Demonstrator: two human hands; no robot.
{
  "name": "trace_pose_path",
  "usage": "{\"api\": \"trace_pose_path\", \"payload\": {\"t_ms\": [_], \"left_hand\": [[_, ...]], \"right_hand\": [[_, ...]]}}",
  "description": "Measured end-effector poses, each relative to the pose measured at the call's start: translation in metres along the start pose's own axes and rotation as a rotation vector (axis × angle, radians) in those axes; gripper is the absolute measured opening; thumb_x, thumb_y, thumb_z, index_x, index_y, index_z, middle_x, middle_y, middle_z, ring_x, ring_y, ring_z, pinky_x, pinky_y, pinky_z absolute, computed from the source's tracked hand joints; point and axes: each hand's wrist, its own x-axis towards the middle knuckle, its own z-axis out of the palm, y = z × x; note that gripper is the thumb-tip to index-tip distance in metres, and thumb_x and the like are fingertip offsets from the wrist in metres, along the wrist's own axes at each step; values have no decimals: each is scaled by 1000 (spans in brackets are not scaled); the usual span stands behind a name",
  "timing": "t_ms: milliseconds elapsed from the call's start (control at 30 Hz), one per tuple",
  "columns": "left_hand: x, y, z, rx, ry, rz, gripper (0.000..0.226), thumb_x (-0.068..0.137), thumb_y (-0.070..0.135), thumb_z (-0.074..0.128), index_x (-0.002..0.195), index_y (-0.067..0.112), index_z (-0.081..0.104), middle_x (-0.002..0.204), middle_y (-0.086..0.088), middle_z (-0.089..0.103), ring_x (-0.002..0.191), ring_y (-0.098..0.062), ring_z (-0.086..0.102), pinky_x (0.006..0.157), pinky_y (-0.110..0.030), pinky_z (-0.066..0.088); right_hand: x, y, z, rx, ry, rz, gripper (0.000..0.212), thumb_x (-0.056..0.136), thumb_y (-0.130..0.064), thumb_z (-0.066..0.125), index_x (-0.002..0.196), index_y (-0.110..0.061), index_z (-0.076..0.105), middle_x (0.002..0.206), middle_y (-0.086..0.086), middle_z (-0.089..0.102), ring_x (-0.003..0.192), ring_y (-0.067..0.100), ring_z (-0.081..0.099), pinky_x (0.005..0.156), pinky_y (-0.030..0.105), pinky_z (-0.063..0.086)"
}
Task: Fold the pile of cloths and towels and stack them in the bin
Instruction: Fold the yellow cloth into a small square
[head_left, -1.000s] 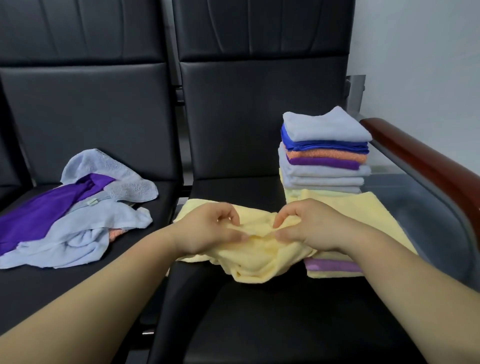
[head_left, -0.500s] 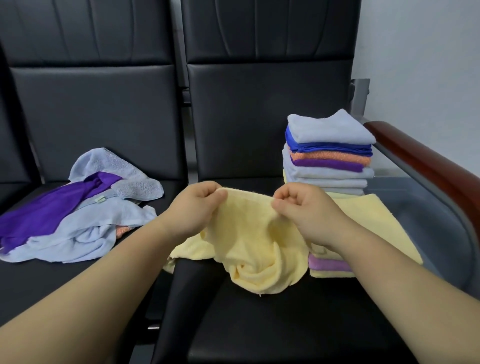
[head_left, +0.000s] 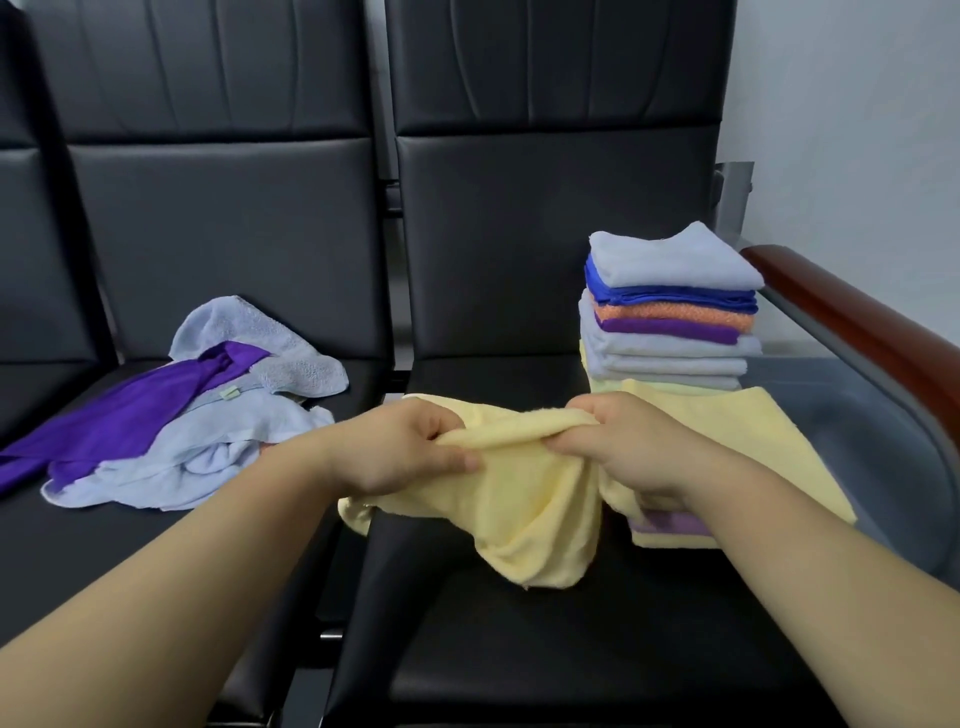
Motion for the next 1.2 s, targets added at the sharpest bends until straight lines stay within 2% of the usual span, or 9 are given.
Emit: {"api": "trace_pose_path", "payload": {"t_ms": [133,233,333,500,700,800,933,1067,1200], "left_hand": [[-6,2,1,-553,139,10,33,87,38,69,95,7,60,85,-7,58,79,-23,52,70,-39,40],[-4,11,4,-802,241,30,10,96,18,62,93,8,60,80,-8,62,78,-25,55,67,-36,46],[-7,17,3,-763,180,80,23,84,22,70,97,4,63,87,-16,68,83,-22,64,72,-37,51],[-14,8,-5,-23,-16,23,28,77,31,88,87,12,70,74,1,70,69,-7,65,67,-31,54],[-12,0,-1,-751,121,57,40,88,12,71,120,-8,59,101,-14,69,91,-25,66,78,-34,56],[-9,5,-1,-965,204,78,46,83,18,64,122,-4,58,109,-23,67,102,-33,64,89,-48,52],[-13,14,-4,-679,75,135,35,85,16,79,114,4,66,107,-15,73,98,-27,70,85,-40,57],[-13,9,-5,-12,13,71,21,79,25,87,75,25,66,68,16,68,64,2,62,62,-17,48],[-10,-6,-6,-429,126,47,41,77,33,81,106,7,69,100,-18,74,87,-22,68,79,-42,53]], "right_hand": [[-8,-11,-2,241,-132,-64,22,88,-28,83,107,-23,73,102,-6,78,102,14,73,85,32,56],[-10,-12,8,-92,-190,-36,41,75,-29,92,108,-36,68,103,-13,75,100,7,71,88,29,56],[-6,-8,21,-523,-104,4,23,80,-36,83,95,-32,67,94,-11,69,98,11,63,103,33,47],[-8,-8,8,-117,0,11,15,89,-28,75,81,-16,71,82,-2,73,84,15,68,77,35,51],[-18,-15,5,239,-135,-45,29,85,-11,82,112,-19,75,107,-2,80,103,15,76,89,33,59],[-18,-16,15,-98,-188,-23,41,79,-21,90,113,-32,70,109,-11,77,104,7,71,90,27,56],[-11,-17,20,-461,12,-14,7,87,-30,77,85,-26,71,85,-6,73,91,14,68,79,31,51],[-9,-14,4,-118,60,13,11,93,-33,74,95,-23,78,95,-4,78,95,13,72,85,34,55],[-13,-11,5,271,-76,-9,28,91,-15,77,118,-23,75,113,-4,79,109,15,73,100,42,56]]}}
